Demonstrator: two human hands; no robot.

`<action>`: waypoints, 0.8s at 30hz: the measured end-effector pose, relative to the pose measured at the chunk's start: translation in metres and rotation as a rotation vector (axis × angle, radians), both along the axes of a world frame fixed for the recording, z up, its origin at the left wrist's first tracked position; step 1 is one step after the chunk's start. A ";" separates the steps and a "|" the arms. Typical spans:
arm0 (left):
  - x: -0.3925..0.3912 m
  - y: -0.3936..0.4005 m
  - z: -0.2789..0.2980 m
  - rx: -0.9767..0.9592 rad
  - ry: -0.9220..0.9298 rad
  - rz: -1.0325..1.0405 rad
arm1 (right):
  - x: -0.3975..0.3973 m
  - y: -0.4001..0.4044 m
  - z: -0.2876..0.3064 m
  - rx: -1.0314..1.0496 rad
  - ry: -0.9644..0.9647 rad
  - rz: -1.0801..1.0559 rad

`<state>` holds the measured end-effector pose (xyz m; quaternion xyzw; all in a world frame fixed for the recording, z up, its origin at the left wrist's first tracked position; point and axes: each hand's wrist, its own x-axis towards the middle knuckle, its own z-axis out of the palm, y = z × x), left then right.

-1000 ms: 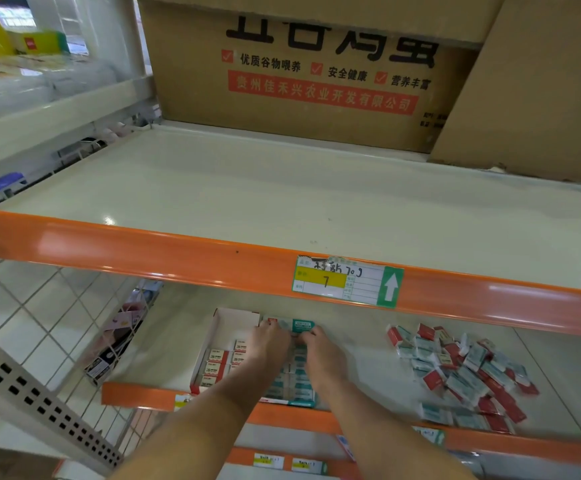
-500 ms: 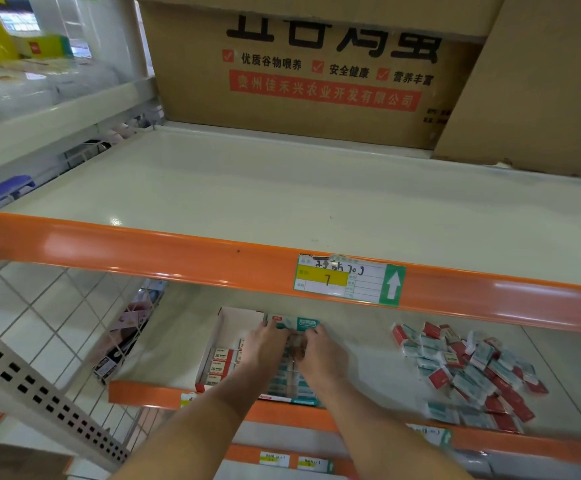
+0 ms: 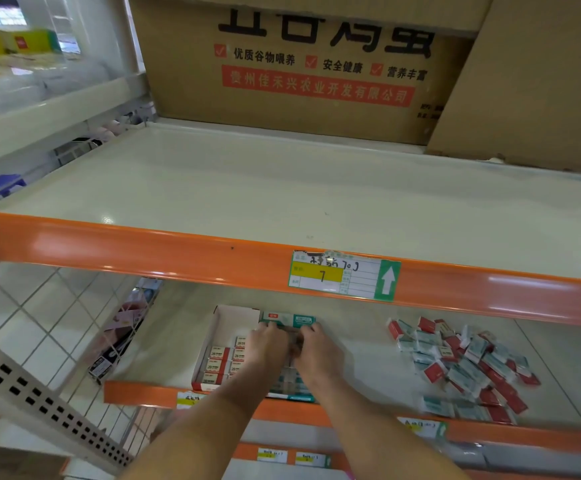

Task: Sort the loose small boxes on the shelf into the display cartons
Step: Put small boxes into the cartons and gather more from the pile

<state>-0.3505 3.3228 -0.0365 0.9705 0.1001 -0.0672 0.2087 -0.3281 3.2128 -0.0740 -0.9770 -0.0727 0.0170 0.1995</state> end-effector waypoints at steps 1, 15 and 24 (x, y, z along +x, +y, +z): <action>0.001 0.003 0.002 -0.114 0.011 0.079 | 0.000 -0.001 -0.001 0.001 -0.001 0.004; -0.011 0.009 0.014 -0.616 0.077 0.401 | -0.013 -0.017 0.005 0.032 -0.041 0.082; -0.013 0.010 0.002 -0.233 -0.068 0.032 | -0.025 -0.036 0.003 0.128 -0.085 0.079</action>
